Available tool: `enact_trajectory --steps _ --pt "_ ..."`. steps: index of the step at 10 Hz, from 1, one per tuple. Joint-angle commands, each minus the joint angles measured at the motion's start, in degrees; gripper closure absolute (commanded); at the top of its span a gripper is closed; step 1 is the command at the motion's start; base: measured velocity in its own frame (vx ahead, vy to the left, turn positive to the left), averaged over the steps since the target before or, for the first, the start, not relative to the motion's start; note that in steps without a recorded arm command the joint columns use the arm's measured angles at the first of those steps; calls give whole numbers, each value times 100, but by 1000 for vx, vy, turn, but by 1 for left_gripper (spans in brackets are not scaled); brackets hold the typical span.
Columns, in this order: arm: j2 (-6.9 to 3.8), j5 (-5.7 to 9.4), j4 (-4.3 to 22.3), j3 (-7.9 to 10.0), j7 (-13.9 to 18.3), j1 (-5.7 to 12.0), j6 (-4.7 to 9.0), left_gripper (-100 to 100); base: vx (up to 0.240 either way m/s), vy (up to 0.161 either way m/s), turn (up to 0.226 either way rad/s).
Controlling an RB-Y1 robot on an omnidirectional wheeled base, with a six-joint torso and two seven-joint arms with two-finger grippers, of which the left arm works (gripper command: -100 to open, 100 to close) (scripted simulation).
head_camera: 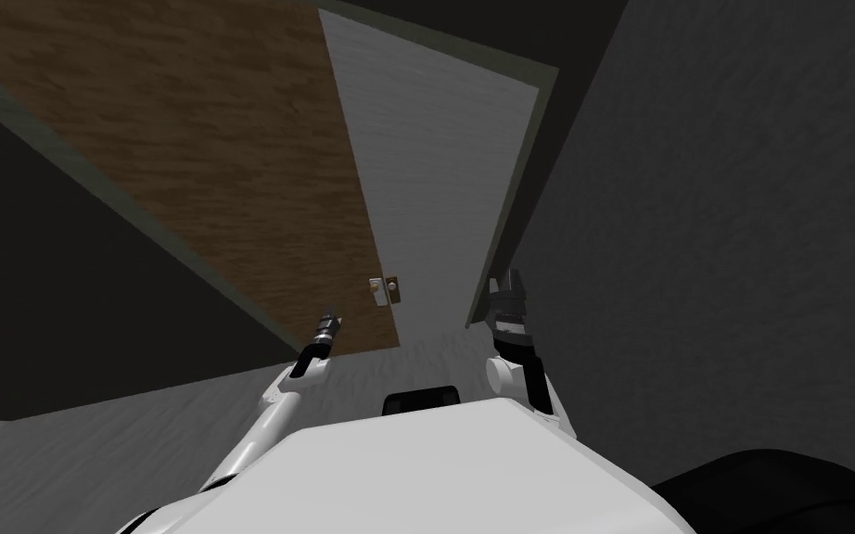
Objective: Pull the door open
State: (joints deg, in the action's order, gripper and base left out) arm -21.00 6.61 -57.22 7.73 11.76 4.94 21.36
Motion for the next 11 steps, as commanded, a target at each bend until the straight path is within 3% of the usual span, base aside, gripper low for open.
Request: enact_trajectory --steps 1,4,7,8,9,11 --pt "-14 6 70 54 -18 2 37 -100 167 46 -8" --pt "70 -8 53 -1 -34 100 49 -100 188 -3 -72" --pt "262 -47 -32 -193 -39 291 75 -100 218 -127 -171" --pt "256 -44 -66 -138 -64 246 42 -100 89 -85 -21" --pt "256 -44 -66 -138 -64 246 42 100 -7 11 25" --pt "256 -44 -66 -138 -64 246 42 100 -32 26 -26"
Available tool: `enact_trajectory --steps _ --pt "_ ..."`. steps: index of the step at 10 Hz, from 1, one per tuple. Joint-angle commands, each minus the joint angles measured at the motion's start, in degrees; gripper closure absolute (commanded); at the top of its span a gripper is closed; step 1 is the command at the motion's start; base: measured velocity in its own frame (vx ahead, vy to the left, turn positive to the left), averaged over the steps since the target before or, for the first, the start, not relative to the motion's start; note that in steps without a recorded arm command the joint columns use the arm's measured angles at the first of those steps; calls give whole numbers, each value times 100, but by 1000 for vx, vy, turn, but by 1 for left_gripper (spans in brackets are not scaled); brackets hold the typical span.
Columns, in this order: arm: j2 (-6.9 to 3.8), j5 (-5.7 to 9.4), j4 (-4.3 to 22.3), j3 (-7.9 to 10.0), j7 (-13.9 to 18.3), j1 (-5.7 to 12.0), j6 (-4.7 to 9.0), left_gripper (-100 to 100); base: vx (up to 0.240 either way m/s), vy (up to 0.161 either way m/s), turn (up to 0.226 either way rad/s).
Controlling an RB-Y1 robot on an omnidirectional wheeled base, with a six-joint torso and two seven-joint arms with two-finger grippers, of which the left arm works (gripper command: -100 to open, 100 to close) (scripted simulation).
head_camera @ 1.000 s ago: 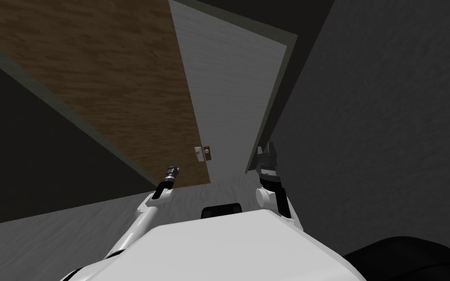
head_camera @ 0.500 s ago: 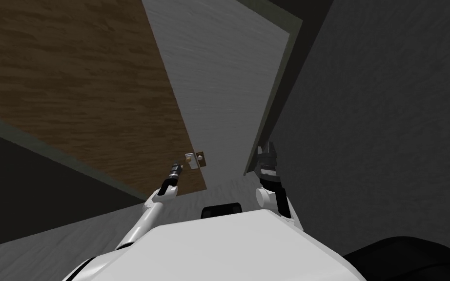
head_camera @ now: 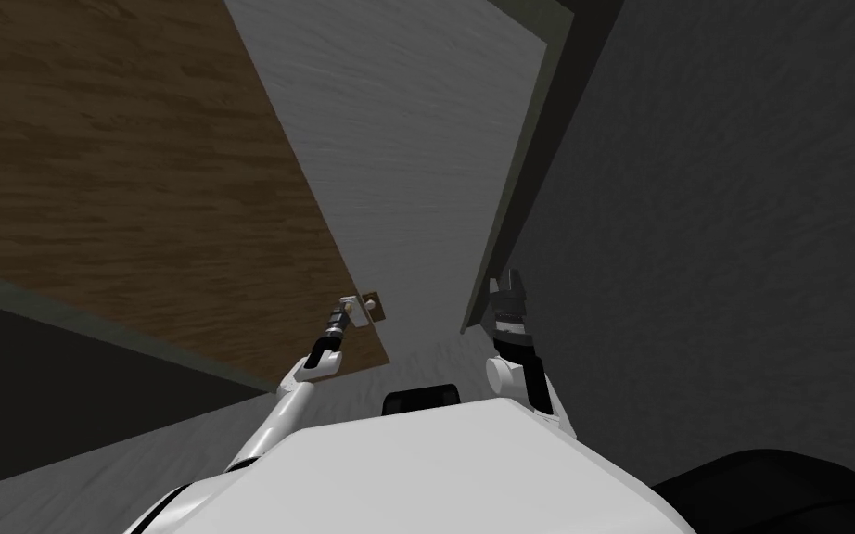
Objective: Pull the door open
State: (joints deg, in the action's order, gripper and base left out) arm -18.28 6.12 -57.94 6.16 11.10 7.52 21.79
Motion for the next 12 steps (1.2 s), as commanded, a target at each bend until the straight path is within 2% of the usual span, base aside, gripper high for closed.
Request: enact_trajectory --steps 1,3,4,6,7,12 --pt "-16 5 6 19 2 -13 -1 100 -16 11 -11" --pt "-16 5 6 19 2 -13 -1 100 -4 0 2" --pt "-97 15 44 67 16 -114 -15 100 -120 87 107" --pt "-167 24 55 91 38 -179 -19 100 -205 117 110" --pt "-109 10 -24 6 58 -153 -4 -100 -202 23 -30" --pt "-47 -23 -250 -284 180 -150 2 -100 -191 -81 -62"
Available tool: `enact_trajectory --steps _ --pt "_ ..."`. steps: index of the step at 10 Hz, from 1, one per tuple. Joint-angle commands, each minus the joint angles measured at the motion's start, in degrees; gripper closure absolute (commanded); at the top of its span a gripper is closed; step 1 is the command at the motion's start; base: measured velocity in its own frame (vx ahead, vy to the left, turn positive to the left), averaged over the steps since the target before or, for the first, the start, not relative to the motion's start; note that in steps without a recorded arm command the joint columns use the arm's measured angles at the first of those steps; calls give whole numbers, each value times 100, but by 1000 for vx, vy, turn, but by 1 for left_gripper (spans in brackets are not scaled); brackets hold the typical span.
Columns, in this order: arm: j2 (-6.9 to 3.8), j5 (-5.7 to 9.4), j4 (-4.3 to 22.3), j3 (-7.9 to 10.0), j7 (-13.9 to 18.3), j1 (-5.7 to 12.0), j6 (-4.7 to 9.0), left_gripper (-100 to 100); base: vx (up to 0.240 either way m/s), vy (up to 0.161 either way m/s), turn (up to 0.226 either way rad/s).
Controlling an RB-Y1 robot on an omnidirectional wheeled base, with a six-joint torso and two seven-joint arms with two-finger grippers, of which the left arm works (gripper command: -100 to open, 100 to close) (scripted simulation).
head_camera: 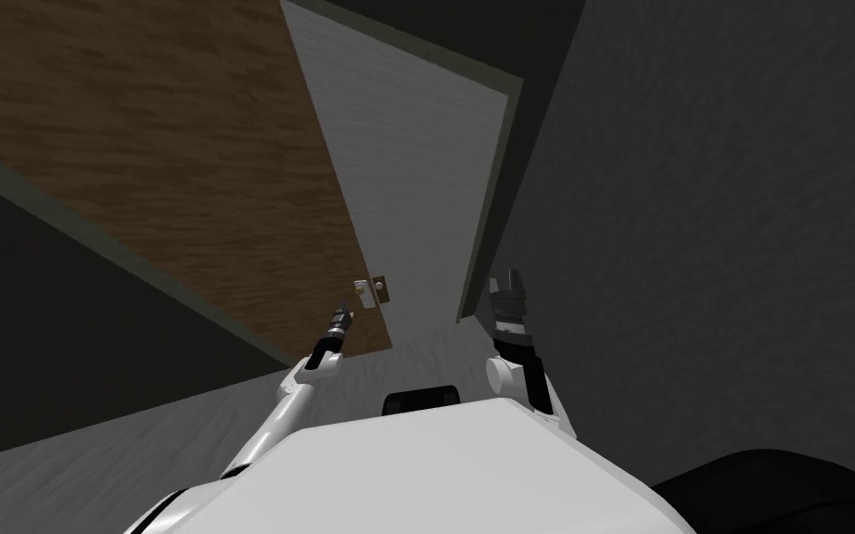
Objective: Pull the door open
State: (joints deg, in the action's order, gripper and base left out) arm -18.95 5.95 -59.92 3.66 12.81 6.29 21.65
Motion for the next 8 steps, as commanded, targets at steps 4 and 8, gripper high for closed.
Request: enact_trajectory --steps 4,8 --pt "-141 34 183 241 -45 -135 26 -100 18 87 105" --pt "-134 36 259 316 -90 -116 58 -100 125 46 -5"
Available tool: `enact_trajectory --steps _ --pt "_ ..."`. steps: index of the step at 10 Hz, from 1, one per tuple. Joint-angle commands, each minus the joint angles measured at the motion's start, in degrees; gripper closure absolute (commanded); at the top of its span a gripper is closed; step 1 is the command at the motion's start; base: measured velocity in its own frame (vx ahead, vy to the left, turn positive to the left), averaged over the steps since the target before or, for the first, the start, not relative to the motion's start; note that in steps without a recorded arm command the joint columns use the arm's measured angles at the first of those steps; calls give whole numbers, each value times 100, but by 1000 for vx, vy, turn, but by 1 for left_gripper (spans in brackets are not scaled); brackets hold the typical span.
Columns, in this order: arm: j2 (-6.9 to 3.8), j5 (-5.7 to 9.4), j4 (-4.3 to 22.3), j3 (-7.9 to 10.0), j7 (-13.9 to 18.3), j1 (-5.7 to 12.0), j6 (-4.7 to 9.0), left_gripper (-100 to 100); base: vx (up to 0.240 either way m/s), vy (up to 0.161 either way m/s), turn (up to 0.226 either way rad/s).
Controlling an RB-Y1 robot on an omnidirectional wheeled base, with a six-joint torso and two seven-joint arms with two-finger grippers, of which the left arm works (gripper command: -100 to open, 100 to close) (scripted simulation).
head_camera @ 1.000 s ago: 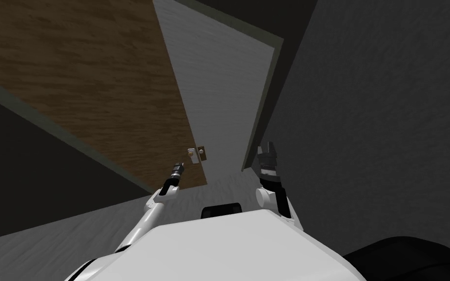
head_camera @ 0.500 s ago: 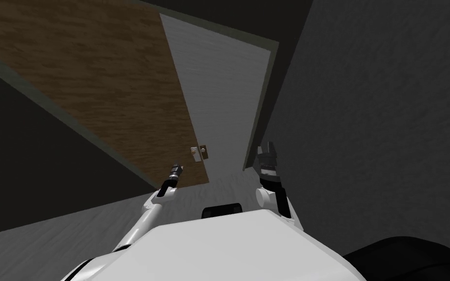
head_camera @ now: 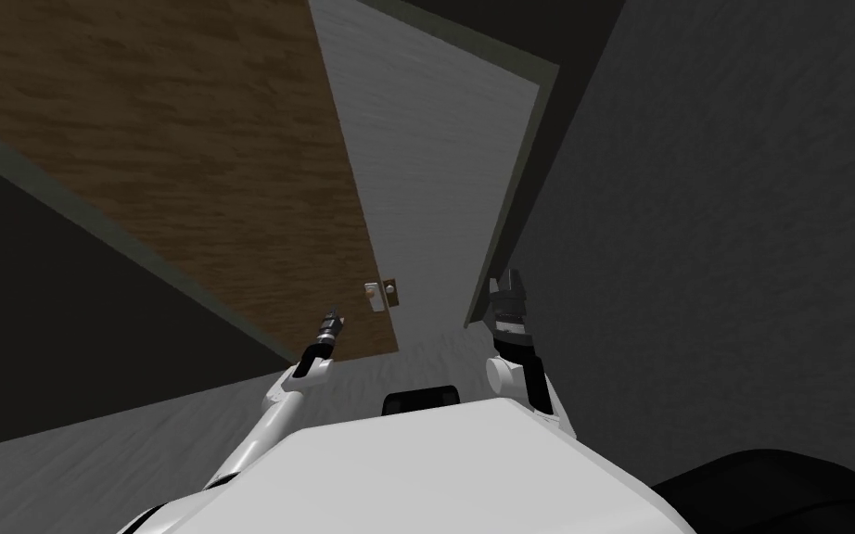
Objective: Pull the door open
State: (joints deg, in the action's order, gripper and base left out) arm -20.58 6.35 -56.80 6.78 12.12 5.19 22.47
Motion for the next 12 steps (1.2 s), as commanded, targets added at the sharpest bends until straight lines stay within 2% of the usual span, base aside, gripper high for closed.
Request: enact_trajectory --steps 1,4,5,6,11,12 --pt "54 -10 -58 -14 -26 23 -16 -100 188 -16 -73" --pt "233 -48 -138 -189 -35 222 19 -100 222 -105 -161" --pt "213 -42 -203 -135 -55 136 -26 -100 114 -64 -27" --pt "213 -42 -203 -135 -55 136 -26 100 -14 8 30" --pt "213 -42 -203 -135 -55 136 -26 100 -22 9 -10" --pt "139 -33 -168 -101 -37 33 -40 100 -132 71 68"
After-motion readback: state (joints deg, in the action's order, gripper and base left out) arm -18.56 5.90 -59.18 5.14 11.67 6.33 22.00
